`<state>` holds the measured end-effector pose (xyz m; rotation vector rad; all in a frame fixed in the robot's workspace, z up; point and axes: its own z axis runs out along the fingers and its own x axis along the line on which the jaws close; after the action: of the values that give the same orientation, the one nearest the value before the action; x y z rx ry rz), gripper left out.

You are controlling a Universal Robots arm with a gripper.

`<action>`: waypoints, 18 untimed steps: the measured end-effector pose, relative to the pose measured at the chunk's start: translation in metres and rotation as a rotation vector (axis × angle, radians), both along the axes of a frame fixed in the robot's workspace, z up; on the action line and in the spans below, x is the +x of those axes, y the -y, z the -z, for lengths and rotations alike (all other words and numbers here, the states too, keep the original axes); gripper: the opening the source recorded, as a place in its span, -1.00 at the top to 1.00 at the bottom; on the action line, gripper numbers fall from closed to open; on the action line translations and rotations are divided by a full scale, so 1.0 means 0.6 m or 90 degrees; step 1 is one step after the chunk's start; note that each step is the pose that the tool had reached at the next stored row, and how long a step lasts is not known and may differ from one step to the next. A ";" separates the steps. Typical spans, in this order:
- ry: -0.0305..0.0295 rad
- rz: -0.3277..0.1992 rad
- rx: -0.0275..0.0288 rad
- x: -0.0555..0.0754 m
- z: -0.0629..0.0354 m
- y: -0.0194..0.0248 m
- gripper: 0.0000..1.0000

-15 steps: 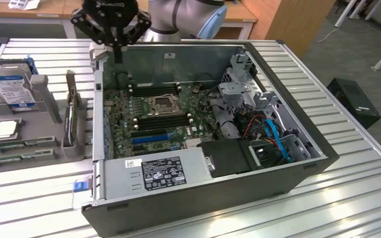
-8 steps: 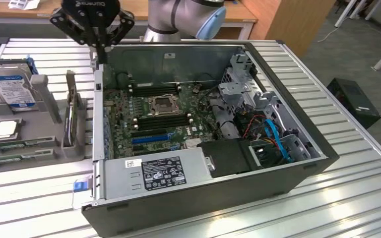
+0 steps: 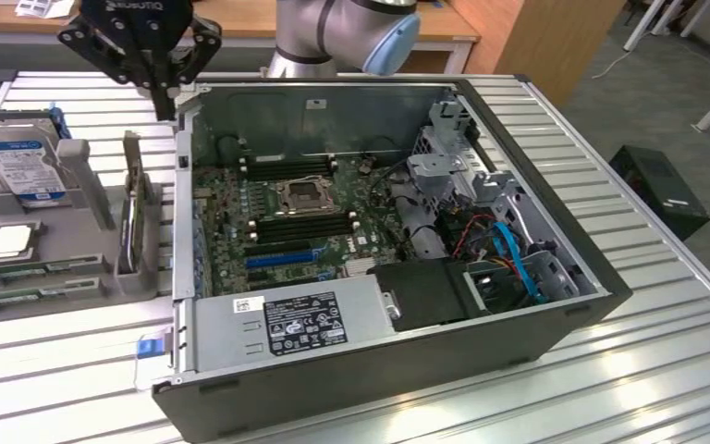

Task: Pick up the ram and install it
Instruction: 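Reach for the ram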

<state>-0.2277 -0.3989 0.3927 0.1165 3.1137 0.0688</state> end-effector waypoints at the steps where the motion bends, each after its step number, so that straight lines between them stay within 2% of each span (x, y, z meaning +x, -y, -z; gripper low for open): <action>1: 0.0001 0.000 0.0001 -0.005 0.000 0.0000 0.79; 18: 0.0000 0.000 0.0001 -0.088 0.001 0.0000 0.79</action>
<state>-0.2805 -0.3988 0.3924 0.1167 3.1137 0.0689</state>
